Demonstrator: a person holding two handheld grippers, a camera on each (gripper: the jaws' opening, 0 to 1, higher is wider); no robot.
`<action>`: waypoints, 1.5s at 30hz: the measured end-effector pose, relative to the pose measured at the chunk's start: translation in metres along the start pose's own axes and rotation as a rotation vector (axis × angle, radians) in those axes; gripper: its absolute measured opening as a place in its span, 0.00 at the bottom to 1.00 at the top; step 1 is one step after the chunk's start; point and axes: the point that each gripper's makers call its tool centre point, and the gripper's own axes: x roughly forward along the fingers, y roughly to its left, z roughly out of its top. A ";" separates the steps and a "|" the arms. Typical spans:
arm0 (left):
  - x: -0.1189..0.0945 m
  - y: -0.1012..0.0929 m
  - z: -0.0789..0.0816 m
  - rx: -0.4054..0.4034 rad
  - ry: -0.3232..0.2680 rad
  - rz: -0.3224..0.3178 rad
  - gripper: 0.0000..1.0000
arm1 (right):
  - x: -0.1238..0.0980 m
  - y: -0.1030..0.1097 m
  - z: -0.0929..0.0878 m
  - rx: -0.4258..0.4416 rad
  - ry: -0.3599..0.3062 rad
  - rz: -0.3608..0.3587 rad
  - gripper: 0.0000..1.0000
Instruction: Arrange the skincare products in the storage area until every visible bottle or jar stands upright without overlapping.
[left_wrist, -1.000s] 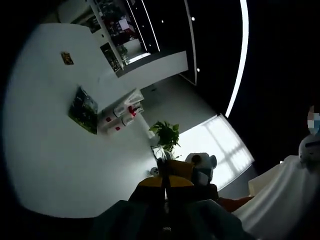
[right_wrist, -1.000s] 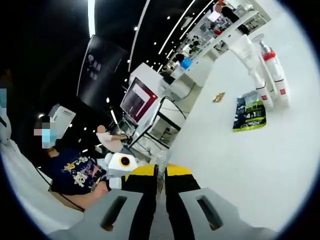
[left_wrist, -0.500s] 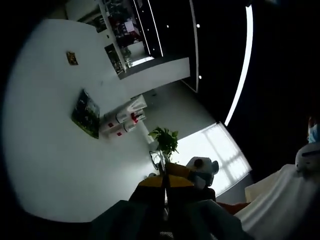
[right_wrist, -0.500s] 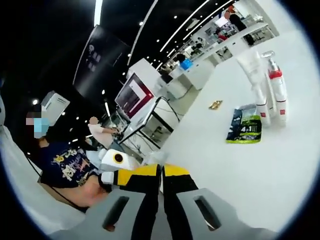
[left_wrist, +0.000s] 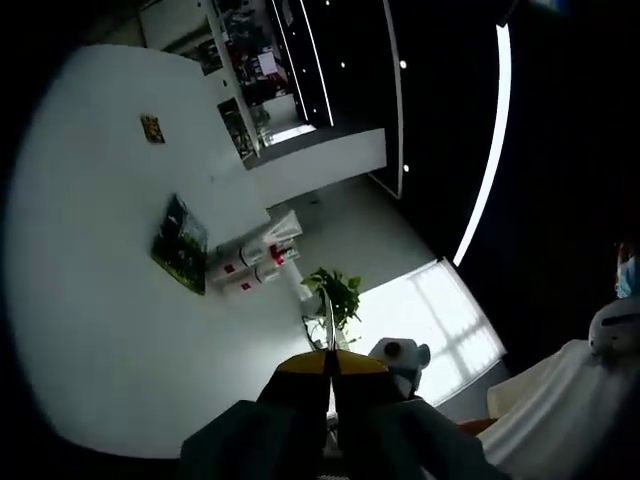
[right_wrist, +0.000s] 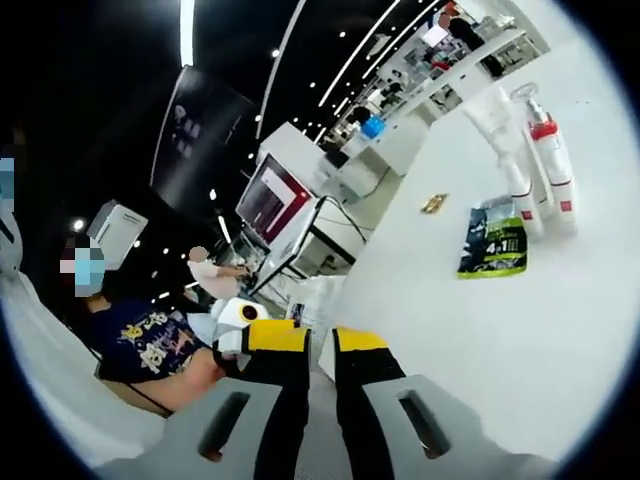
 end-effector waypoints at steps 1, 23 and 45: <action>0.000 -0.002 -0.001 0.001 0.006 -0.003 0.00 | 0.002 0.004 -0.001 0.020 0.004 0.018 0.08; -0.006 -0.013 0.010 0.000 -0.041 0.004 0.00 | -0.004 0.007 0.006 0.070 -0.042 0.044 0.05; 0.015 0.051 0.101 -0.016 -0.073 0.198 0.01 | -0.017 -0.035 -0.065 -0.445 0.251 -0.243 0.34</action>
